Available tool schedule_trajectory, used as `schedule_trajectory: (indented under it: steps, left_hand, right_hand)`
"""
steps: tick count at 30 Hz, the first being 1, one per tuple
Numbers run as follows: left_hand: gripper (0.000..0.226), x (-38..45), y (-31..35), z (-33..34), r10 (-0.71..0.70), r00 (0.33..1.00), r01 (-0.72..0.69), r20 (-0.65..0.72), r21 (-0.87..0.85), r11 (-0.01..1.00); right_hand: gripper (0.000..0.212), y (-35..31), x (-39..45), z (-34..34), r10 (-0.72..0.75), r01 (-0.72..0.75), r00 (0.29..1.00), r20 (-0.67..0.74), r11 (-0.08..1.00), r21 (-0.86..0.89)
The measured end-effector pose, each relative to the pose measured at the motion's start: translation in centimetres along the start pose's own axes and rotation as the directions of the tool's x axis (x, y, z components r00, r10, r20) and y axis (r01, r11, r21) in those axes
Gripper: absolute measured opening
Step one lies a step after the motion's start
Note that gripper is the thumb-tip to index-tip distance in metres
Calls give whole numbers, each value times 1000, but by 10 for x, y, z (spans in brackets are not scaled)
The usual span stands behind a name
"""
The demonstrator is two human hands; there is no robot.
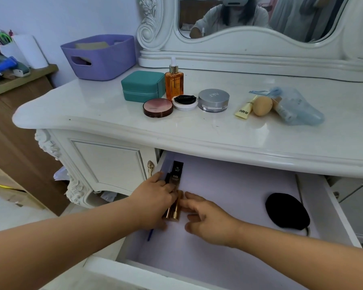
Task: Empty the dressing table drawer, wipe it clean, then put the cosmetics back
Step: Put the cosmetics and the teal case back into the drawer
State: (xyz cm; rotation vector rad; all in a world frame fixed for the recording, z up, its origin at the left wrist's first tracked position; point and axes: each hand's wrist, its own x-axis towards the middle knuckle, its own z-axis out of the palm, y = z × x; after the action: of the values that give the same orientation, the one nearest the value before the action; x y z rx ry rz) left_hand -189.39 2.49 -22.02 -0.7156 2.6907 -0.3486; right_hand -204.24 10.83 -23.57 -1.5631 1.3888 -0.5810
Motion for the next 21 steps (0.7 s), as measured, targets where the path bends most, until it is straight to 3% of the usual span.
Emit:
schedule_trajectory:
  steps: [6,12,14,17,19,21]
  left_hand:
    - [24,10,-6,5,20,992,-19,-122,14,1000]
    - [17,25,-7,3,-63,988,71,-138,48,996]
    - [24,26,-6,1,-62,982,66,-179,15,998]
    - [54,21,-7,-2,-63,986,53,-156,-64,997]
    - [63,18,-6,3,-30,992,16,-123,-118,993]
    - [62,17,-4,2,49,982,-84,-182,-192,978]
  right_hand:
    - [46,4,13,1,-85,58,992,-96,964,-259]
    - [53,7,30,-9,17,-66,989,-145,938,-339]
    - [48,8,32,-12,-8,-47,985,-171,949,-313]
    - [36,8,28,-12,-25,-34,972,-236,970,-242]
    - [34,6,22,-13,22,-50,959,-283,994,-94]
    - [32,3,17,-17,124,-89,939,-321,989,121]
